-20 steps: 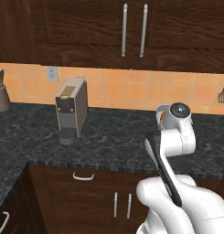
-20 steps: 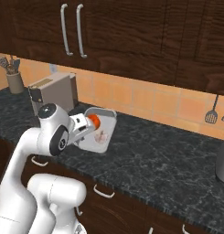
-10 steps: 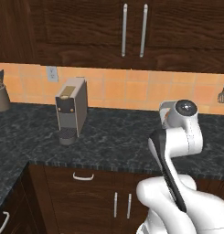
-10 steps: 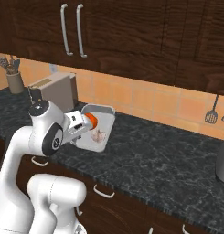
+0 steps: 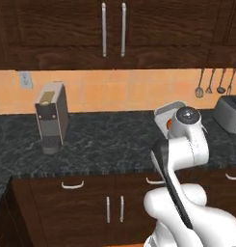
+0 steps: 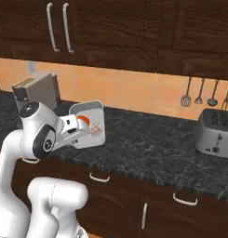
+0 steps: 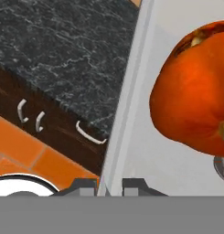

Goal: Take the meat container that has the chicken drumstick and place it on the second highest rack of the freezer. Then take the vegetable container that has the squash and garlic and place it on the highest rack of the freezer.

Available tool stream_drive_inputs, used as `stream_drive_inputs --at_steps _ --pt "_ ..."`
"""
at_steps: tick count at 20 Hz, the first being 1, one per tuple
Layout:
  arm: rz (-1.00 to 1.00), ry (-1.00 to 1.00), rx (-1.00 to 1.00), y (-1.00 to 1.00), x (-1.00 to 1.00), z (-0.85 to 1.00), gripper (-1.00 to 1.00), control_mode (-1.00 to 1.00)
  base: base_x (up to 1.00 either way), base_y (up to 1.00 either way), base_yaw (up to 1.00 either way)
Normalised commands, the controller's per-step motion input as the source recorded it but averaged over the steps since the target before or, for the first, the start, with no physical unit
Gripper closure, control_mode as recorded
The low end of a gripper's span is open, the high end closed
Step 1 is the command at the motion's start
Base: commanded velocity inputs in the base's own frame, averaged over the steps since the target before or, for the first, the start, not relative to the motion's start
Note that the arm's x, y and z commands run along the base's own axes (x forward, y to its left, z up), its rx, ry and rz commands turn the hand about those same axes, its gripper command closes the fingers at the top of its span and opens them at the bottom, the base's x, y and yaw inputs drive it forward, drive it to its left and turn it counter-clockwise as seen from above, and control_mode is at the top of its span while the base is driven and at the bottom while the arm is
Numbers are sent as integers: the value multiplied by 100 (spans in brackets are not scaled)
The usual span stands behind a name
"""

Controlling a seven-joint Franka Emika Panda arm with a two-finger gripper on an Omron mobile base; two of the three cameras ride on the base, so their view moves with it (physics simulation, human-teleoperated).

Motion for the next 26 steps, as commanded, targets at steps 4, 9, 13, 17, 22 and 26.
stream_drive_inputs --at_steps 4,9,13,17,22,26 --pt "0 0 0 0 0 0 100 100 -65 0 -76" --pt "0 0 0 0 0 0 100 100 -35 -3 -80" --pt "0 0 0 0 0 0 100 100 -23 0 -79" --pt "0 0 0 0 0 0 100 100 -17 0 -82" --pt "0 0 0 0 0 0 100 100 -5 0 -81" --pt "0 0 0 0 0 0 100 100 7 -1 -72"
